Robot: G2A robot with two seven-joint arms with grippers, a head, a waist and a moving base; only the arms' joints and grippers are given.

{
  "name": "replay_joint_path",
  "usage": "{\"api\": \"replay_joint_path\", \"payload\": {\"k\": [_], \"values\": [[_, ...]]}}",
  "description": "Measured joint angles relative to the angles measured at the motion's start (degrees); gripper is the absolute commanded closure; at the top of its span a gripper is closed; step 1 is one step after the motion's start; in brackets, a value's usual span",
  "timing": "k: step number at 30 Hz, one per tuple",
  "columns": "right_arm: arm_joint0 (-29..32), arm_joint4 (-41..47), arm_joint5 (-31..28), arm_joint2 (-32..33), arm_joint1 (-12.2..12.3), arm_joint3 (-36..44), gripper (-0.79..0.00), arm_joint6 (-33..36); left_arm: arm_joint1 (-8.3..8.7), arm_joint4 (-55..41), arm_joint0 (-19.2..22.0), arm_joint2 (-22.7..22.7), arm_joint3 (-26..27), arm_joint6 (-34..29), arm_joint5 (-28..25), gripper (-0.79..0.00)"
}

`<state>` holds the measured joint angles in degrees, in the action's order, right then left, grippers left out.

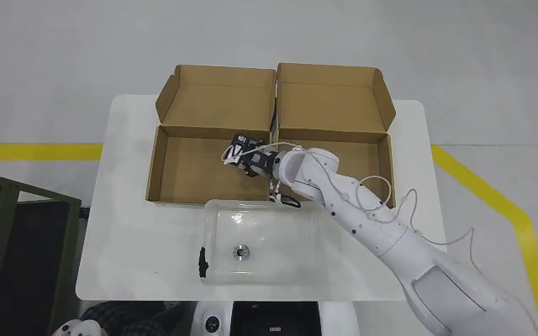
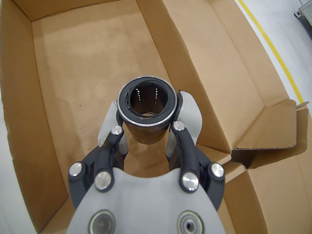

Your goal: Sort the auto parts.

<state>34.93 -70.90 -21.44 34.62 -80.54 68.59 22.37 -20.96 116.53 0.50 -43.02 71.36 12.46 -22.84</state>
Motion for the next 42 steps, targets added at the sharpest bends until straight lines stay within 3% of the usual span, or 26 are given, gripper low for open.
{"api": "replay_joint_path", "payload": {"k": [7, 11, 15, 21, 33, 42], "values": [[-0.20, -0.22, -0.34, -0.08, -1.03, -2.61, -0.332, -0.61, 0.00, 0.00, 0.00, 0.00, 0.00, 0.00, 0.00, -0.785], [0.02, -0.48, -0.55, 0.29, -1.32, -3.17, -0.385, -0.64, 0.00, 0.00, 0.00, 0.00, 0.00, 0.00, 0.00, -0.785], [0.35, -0.88, -0.76, 1.19, -1.33, -2.90, -0.557, -0.60, 0.00, 0.00, 0.00, 0.00, 0.00, 0.00, 0.00, -0.785], [1.07, -2.15, -1.58, 3.29, -0.89, 0.14, -0.634, -1.02, 0.00, 0.00, 0.00, 0.00, 0.00, 0.00, 0.00, -0.785], [6.53, -3.88, -5.59, 9.63, 1.36, 13.49, -0.610, -0.37, 0.00, 0.00, 0.00, 0.00, 0.00, 0.00, 0.00, -0.785], [14.40, -5.54, -10.99, 14.04, 3.63, 26.00, -0.656, 2.27, 0.00, 0.00, 0.00, 0.00, 0.00, 0.00, 0.00, -0.785]]}}
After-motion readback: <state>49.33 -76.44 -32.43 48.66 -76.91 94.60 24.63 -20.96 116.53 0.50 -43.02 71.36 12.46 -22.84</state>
